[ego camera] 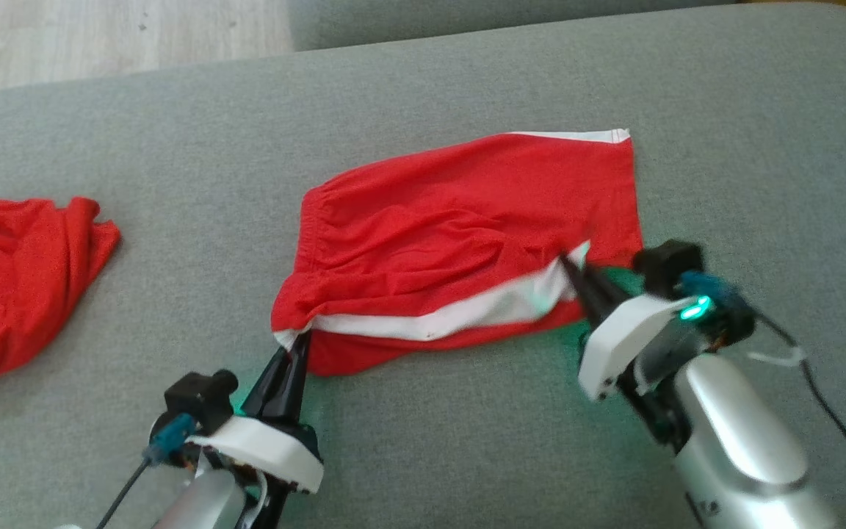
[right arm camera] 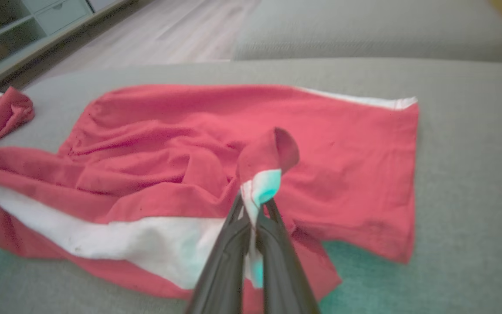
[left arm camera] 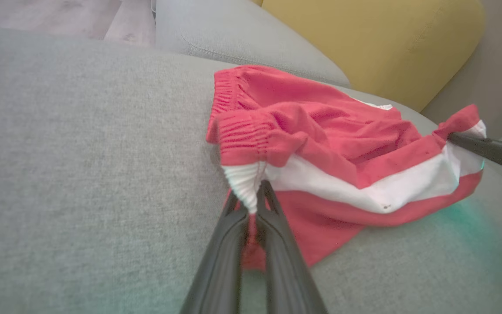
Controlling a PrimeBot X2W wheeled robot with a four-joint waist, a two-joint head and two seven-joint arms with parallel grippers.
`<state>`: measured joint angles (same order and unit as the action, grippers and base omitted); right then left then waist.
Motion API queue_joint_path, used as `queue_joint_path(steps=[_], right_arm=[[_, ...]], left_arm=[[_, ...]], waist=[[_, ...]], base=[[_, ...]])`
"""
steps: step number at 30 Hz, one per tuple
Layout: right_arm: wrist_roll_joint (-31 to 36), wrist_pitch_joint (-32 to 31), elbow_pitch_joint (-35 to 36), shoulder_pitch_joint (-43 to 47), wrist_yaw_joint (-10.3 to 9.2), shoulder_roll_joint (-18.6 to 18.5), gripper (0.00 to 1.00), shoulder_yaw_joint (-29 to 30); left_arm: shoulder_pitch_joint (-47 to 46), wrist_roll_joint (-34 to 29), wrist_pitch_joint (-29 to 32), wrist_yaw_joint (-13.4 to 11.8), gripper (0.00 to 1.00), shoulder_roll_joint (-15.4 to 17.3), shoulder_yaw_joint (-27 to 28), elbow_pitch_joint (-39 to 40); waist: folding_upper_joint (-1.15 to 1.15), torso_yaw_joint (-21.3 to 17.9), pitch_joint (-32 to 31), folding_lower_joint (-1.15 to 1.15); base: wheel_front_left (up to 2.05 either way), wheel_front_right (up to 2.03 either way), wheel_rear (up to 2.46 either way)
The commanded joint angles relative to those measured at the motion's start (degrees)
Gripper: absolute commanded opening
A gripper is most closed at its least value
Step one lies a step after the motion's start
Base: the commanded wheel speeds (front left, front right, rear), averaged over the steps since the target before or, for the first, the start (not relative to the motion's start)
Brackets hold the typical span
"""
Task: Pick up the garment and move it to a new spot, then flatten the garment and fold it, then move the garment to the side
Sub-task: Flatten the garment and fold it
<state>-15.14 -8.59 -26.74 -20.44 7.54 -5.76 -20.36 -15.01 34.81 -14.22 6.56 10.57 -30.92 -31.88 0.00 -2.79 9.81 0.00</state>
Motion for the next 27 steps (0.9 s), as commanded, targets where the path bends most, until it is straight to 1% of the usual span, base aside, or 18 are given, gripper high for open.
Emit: queue_joint_path(steps=[1,4,6,8,12,15,17,18,20,21,22,24,26,27], right_arm=[[0.6,1.9,4.0,-0.9,-0.05,0.4,0.00,1.1],[0.8,3.1,9.3,1.5,-0.05,0.6,0.00,4.8],[0.7,3.3,14.6,3.6,-0.05,0.7,0.00,7.5],[1.3,2.7,21.3,5.7,-0.05,0.7,0.00,10.4],[3.3,-0.3,36.6,8.0,-0.05,0.1,0.00,14.8],[4.4,-4.1,46.7,7.3,-0.05,-0.6,0.00,16.1],[4.3,-6.4,51.1,4.5,-0.05,-1.5,0.00,15.6],[3.7,-7.6,52.0,2.5,-0.05,-2.1,0.00,15.3],[1.9,-9.3,51.1,-3.1,-0.05,-3.8,0.00,14.3],[1.9,-9.3,51.1,-3.1,-0.05,-3.8,0.00,14.3],[0.1,-9.7,49.1,-6.3,-0.05,-4.2,0.00,13.8],[-3.0,-9.4,43.7,-13.7,-0.05,-5.3,0.00,12.3],[-5.6,-6.9,37.0,-21.9,-0.05,-5.8,0.00,10.9],[-6.4,-5.1,33.5,-26.1,-0.05,-6.2,0.00,10.1]], left_arm=[[-1.4,0.2,-0.7,0.2,0.00,1.0,2.3,2.9],[-0.9,1.9,-0.7,0.3,0.00,0.6,3.2,7.2],[-0.4,3.8,-0.6,0.5,0.00,0.6,3.8,11.7],[0.0,6.1,0.8,0.6,0.00,1.1,4.3,17.9],[-0.2,10.5,7.4,0.2,0.00,3.4,5.4,32.9],[-2.2,13.1,13.7,-1.3,0.00,5.4,6.1,43.1],[-4.4,15.7,17.7,-2.6,0.00,5.8,6.8,47.7],[-5.8,16.8,19.5,-3.5,0.00,6.0,7.4,49.2],[-9.7,18.0,23.5,-4.6,0.00,6.9,8.1,50.4],[-9.7,18.0,23.5,-4.6,0.00,6.9,8.1,50.4],[-12.2,18.2,25.0,-5.1,0.00,7.2,8.5,50.0],[-17.0,20.0,27.7,-6.1,0.00,6.9,9.7,47.3],[-23.1,19.5,28.9,-6.8,0.00,7.1,11.0,43.3],[-26.1,19.5,28.8,-7.0,0.00,6.6,11.9,40.9]], waist=[[0.00,0.5,-0.4,0.00],[0.00,0.8,-0.9,0.00],[0.00,1.0,-1.1,0.00],[0.00,1.1,-1.0,0.00],[0.00,1.2,-0.1,0.00],[0.00,1.1,1.2,0.00],[0.00,0.6,2.7,0.00],[0.00,0.3,3.7,0.00],[0.00,-0.3,6.5,0.00],[0.00,-0.3,6.5,0.00],[0.00,-0.5,7.9,0.00],[0.00,-1.0,11.2,0.00],[0.00,-1.4,14.8,0.00],[0.00,-1.6,16.4,0.00]], base=[[0.00,0.00,0.00],[0.00,0.00,0.00],[0.00,0.00,0.00],[0.00,0.00,0.00],[0.00,0.00,0.00],[0.00,0.00,0.00],[0.00,0.00,0.00],[0.00,0.00,0.00],[0.00,0.00,0.00],[0.00,0.00,0.00],[0.00,0.00,0.00],[0.00,0.00,0.00],[0.00,0.00,0.00],[0.00,0.00,0.00]])
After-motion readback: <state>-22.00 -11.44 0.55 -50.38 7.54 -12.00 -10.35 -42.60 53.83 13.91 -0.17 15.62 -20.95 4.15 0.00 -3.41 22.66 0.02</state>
